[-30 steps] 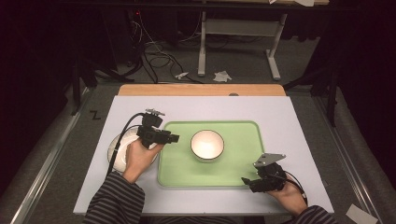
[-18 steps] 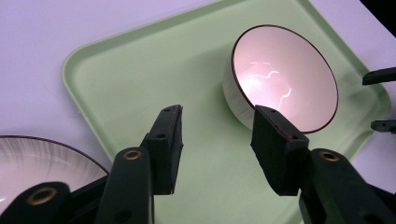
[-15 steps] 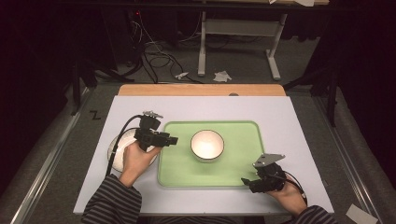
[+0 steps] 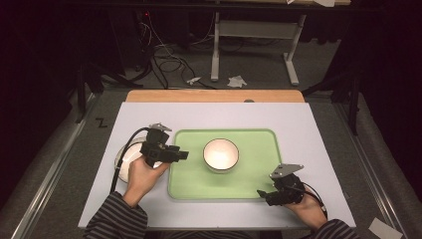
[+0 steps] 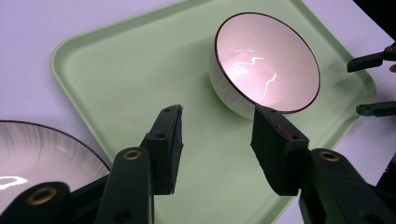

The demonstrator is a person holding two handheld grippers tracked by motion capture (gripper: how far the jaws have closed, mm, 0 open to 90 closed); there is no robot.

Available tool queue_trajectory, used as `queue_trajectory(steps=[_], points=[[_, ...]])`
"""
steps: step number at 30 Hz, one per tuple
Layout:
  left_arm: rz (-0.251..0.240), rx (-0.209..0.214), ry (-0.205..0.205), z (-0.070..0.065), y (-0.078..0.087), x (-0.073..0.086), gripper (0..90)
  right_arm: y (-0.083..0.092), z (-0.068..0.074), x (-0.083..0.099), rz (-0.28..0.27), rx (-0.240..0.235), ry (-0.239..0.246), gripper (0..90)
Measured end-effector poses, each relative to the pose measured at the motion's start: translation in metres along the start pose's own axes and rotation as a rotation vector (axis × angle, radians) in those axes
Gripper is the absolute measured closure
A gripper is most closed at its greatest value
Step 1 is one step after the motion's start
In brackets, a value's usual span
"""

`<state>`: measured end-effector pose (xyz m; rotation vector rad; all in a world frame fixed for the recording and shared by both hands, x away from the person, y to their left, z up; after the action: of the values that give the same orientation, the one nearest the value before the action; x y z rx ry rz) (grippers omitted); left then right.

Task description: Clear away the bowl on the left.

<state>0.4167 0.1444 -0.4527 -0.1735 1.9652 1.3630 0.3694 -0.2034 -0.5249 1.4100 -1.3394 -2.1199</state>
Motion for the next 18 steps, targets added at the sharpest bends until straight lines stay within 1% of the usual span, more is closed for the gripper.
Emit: queue_trajectory(steps=[3,9,10,11,12,14,15,17,18], points=[[0.005,0.004,-0.004,-0.001,0.0,0.003,53.2,0.0,0.0,0.0,0.003,-0.002,-0.002,28.8],[0.006,0.011,0.001,-0.003,0.0,0.007,53.1,0.0,0.0,0.0,0.004,-0.003,-0.003,28.8],[0.004,0.004,-0.009,-0.002,0.0,0.008,53.1,0.0,0.0,0.0,0.004,-0.006,-0.002,28.8],[0.005,0.004,-0.009,-0.002,0.0,0.009,53.1,0.0,0.0,0.0,0.003,-0.004,-0.002,28.8],[0.011,0.012,-0.003,-0.003,-0.001,0.01,53.2,0.0,0.001,0.0,0.004,-0.005,-0.005,28.8],[0.004,0.009,-0.009,-0.002,-0.001,0.011,53.2,-0.001,0.001,0.0,0.005,-0.004,-0.002,28.8],[0.01,0.017,0.001,-0.003,-0.001,0.012,53.2,-0.001,0.0,0.0,0.005,-0.004,-0.001,28.8],[0.006,0.013,-0.006,-0.003,-0.001,0.014,53.2,-0.001,0.001,0.0,0.01,-0.006,0.001,28.8],[0.012,0.02,0.001,-0.004,-0.001,0.015,53.2,-0.001,0.001,0.0,0.01,-0.005,0.0,28.8]])
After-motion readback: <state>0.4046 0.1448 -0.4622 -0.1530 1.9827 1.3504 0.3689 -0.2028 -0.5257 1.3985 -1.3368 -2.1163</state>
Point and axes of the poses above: each handheld gripper's, and its own axes: y roughly backward along the jaws, x roughly out of its underside, z roughly to its left, the point moved 5 cm from there along -y, roughly forward along the jaws, and after that the axes turned 11 degrees about -x, right-handed, at the moved point
